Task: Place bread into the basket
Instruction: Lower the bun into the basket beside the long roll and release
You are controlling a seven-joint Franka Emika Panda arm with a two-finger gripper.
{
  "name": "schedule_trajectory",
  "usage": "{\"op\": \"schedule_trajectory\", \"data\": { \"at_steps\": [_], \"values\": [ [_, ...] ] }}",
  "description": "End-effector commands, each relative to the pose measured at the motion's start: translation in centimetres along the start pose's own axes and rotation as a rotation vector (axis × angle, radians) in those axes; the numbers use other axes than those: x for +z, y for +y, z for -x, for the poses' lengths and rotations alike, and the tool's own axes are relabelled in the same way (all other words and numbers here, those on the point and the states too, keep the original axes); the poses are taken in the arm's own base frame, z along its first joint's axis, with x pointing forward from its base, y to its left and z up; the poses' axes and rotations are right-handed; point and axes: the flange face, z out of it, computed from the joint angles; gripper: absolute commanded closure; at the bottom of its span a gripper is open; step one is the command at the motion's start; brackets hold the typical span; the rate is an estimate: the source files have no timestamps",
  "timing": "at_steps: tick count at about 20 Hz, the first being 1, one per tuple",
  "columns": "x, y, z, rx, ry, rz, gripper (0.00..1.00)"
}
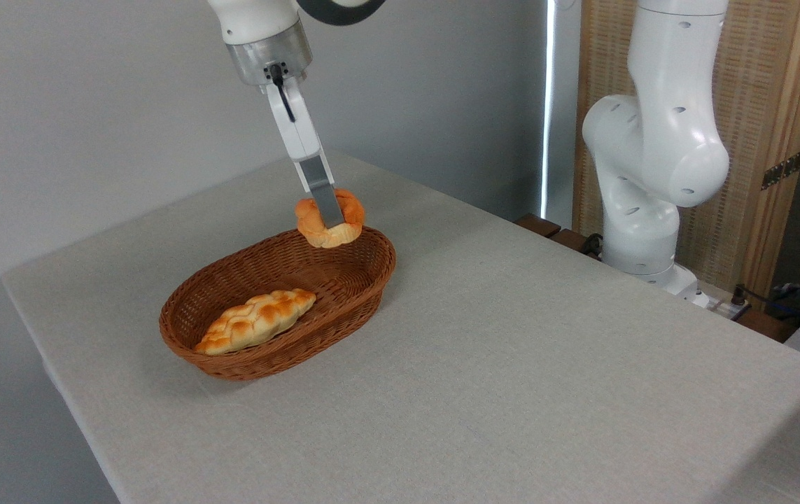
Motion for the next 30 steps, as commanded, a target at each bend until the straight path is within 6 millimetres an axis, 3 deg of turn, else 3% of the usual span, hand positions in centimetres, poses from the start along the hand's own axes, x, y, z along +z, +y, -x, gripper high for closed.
{"op": "schedule_trajectory", "data": {
  "at_steps": [1, 8, 11, 15, 23, 30],
  "values": [
    [2.1, 2.0, -1.5, 0.004, 0.012, -0.014, 0.63],
    [5.0, 3.0, -3.3, -0.022, 0.014, -0.030, 0.39],
    [5.6, 2.7, -3.5, -0.024, 0.028, -0.043, 0.22],
    [5.4, 2.6, -3.7, -0.024, 0.046, -0.060, 0.21],
    [5.6, 2.5, -3.7, -0.023, 0.042, -0.058, 0.00],
    [5.5, 2.3, -3.6, -0.028, 0.044, -0.058, 0.00]
  ]
}}
